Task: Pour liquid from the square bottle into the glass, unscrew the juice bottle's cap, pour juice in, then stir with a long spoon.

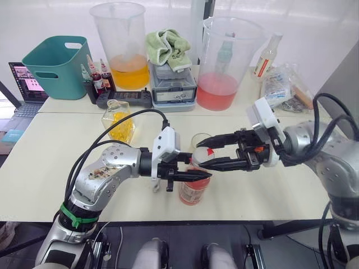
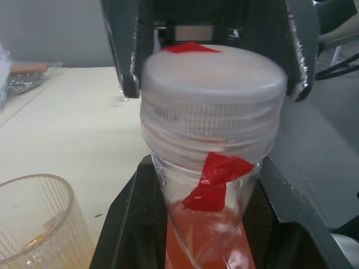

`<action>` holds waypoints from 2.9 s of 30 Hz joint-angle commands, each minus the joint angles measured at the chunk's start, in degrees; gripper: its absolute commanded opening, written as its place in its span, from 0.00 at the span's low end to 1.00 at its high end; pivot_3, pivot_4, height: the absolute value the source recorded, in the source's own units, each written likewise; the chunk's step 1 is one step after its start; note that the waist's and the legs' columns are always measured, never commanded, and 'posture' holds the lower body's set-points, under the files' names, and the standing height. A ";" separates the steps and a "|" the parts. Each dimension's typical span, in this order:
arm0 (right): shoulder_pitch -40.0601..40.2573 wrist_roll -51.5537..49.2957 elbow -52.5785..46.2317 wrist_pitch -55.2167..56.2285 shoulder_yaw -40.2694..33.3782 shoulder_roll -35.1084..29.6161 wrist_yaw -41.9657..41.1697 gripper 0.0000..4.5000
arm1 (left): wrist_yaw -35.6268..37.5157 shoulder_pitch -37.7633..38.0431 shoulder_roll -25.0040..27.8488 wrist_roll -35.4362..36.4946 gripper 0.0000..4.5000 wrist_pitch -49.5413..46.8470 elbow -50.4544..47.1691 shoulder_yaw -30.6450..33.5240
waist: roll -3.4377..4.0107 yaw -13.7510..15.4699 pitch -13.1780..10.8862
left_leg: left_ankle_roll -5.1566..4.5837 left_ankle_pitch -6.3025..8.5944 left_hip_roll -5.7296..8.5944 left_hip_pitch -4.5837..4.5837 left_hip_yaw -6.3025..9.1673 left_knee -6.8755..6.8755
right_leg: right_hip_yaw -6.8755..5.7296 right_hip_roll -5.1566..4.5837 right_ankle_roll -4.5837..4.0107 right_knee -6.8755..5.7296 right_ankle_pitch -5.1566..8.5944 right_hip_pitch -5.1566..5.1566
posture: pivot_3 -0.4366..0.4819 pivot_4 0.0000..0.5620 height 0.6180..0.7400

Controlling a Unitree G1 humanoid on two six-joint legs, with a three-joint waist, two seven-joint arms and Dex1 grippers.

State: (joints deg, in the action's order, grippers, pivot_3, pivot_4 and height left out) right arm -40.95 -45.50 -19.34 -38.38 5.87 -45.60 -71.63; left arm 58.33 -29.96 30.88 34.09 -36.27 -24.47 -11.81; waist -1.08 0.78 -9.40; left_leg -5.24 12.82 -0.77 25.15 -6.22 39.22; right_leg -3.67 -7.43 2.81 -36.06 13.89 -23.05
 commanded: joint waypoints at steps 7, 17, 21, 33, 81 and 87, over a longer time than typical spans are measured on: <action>-13.47 5.10 15.20 12.45 11.65 3.88 -20.87 0.37 | -0.55 0.76 2.08 0.87 0.29 -3.45 -2.48 -0.90 | 0.00 -0.15 0.00 | 0.40 -0.23 -0.02 0.00 0.01 -0.01 | -0.02 0.01 0.00 -0.06 0.00 -0.03 | 0.48 0.27 0.99; -10.77 0.29 9.54 3.57 -0.73 0.24 -10.54 0.82 | -1.08 -0.53 0.47 0.83 0.29 -3.91 -1.55 -1.85 | 0.00 0.48 0.00 | 0.44 -0.24 -0.02 0.02 0.01 -0.03 | -0.05 -0.08 0.00 -0.06 -0.01 -0.05 | 0.48 0.27 0.99; -4.86 -1.30 2.21 -0.63 -6.42 -0.67 -1.40 0.82 | -0.54 -0.96 -0.10 0.65 0.29 -3.40 -0.46 -2.21 | 0.00 0.47 0.00 | 0.45 -0.24 -0.02 0.02 0.01 -0.04 | -0.03 -0.12 -0.01 -0.05 -0.01 -0.07 | 0.48 0.27 0.99; 15.34 -15.19 -23.29 -12.28 -18.41 1.68 32.62 0.82 | 3.08 -2.93 -1.74 -0.44 0.29 -0.83 3.65 -3.94 | 0.00 1.48 0.00 | 0.43 -0.24 -0.02 0.02 0.01 -0.07 | -0.02 -0.25 -0.02 0.05 -0.01 -0.03 | 0.48 0.27 0.99; -5.47 -4.22 5.97 5.90 -2.58 -7.15 -11.88 0.99 | -2.74 0.69 -0.59 1.08 0.29 -4.30 -2.19 -1.96 | -0.01 0.92 0.00 | 0.37 -0.19 -0.01 0.03 0.02 0.03 | -0.07 -0.13 0.00 0.01 -0.01 0.01 | 0.48 0.27 0.99; 7.27 -7.92 -9.76 -1.26 -13.35 -5.57 10.18 0.99 | -0.55 -0.46 -1.84 0.84 0.29 -2.86 0.14 -3.25 | 0.00 1.08 0.00 | 0.45 -0.24 -0.04 0.01 0.03 -0.04 | -0.05 -0.24 -0.01 -0.05 -0.02 -0.03 | 0.48 0.27 0.99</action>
State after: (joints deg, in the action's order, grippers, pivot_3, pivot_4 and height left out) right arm -33.89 -51.26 -25.40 -37.62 -4.26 -51.08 -66.60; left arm 56.20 -30.75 29.56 34.57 -38.87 -24.75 -12.60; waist -1.08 1.87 -9.41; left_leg -4.79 12.58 -0.81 25.16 -6.20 39.19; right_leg -3.71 -7.69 2.80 -36.08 13.87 -23.08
